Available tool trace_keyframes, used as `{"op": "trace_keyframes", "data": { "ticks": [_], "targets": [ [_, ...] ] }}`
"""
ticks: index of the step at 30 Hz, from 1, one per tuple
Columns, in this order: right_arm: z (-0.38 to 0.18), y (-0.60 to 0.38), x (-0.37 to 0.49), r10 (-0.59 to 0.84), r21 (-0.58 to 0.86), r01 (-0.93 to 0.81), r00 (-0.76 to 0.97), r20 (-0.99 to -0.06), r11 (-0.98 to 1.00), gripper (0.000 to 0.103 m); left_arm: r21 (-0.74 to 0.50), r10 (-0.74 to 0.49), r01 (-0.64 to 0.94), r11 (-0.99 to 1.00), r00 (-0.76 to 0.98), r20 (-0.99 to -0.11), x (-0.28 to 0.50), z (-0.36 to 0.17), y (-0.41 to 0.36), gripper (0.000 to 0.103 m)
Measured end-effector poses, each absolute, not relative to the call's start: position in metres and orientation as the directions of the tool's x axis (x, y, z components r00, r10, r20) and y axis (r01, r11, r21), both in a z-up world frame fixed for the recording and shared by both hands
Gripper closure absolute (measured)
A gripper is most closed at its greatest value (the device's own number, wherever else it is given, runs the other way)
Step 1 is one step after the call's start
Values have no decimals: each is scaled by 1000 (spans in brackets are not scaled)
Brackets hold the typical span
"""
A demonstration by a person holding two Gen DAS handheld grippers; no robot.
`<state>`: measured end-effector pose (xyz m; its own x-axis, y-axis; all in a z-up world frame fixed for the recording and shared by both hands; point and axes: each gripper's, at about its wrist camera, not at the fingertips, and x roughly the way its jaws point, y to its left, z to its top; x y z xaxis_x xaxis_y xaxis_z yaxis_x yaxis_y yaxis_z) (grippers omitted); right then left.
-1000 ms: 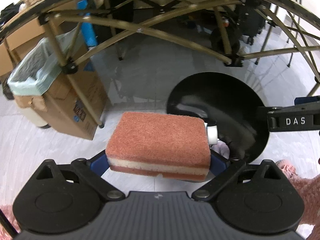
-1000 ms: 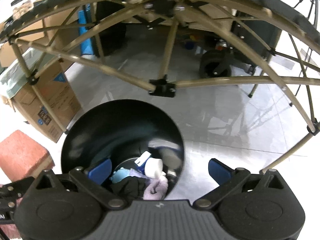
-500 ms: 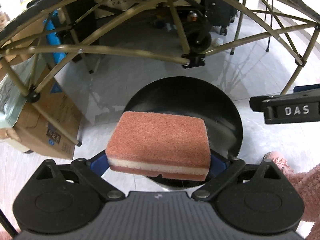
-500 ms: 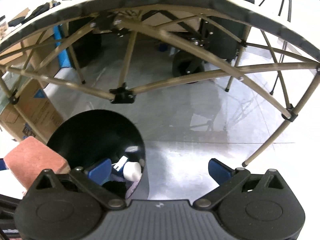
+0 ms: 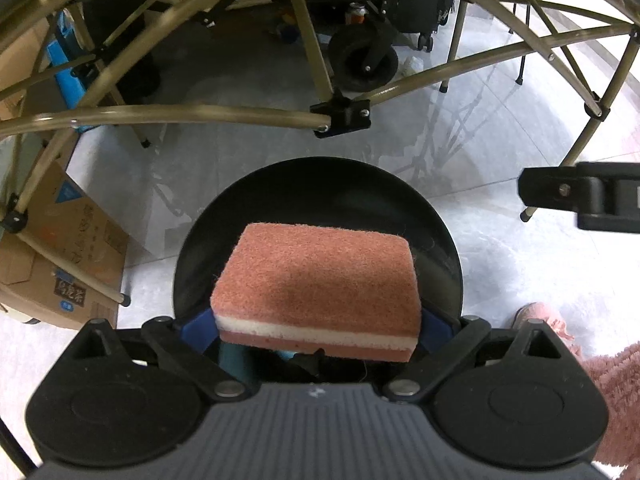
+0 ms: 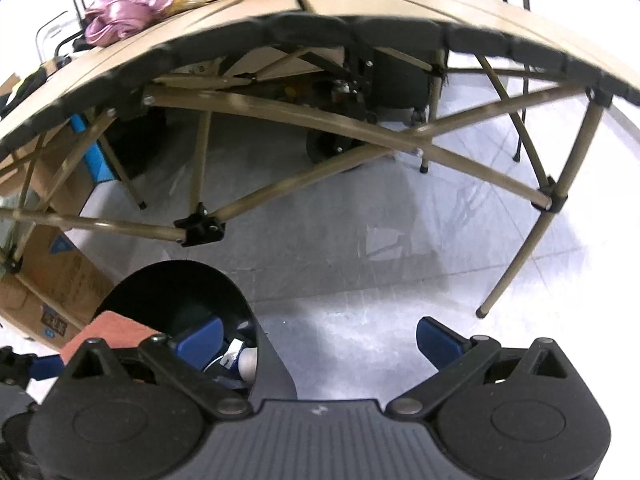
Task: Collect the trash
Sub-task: 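Lower the left tool over the bin and release the pink sponge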
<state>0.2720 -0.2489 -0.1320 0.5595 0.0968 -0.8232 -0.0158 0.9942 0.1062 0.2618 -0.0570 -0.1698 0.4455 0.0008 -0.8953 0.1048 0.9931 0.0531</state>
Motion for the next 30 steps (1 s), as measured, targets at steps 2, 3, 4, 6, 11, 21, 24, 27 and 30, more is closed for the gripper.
{"op": "trace_keyframes", "data": {
  "ticks": [2,3,4,6,11,21,24,27,30],
  "targets": [
    [-134,-252,272,95,114,0,553,-827,994,0,54,4,102,993,436,-900,267,-175,-57,4],
    [-135,-254,272,92,116,9,550,-830,993,0,54,6,99,994,430,-903,269,-177,-57,4],
    [-136,-254,273,90,117,14,548,-832,993,0,52,6,95,994,423,-906,271,-180,-57,4],
    [-138,-255,274,84,114,22,542,-836,993,0,46,6,87,995,407,-913,274,-185,-56,4],
    [-143,-252,275,72,95,18,522,-850,995,0,39,4,83,996,387,-922,273,-188,-52,4],
    [-150,-252,276,57,75,18,492,-869,997,0,40,3,86,995,386,-923,273,-187,-55,3],
    [-151,-252,276,54,72,18,488,-871,997,0,36,3,84,996,366,-931,274,-188,-55,0],
    [-151,-251,277,51,69,19,483,-874,997,0,31,5,71,997,330,-944,276,-191,-55,0],
    [-152,-252,277,51,69,19,479,-876,997,0,40,19,61,997,307,-952,277,-194,-53,0]
  ]
}}
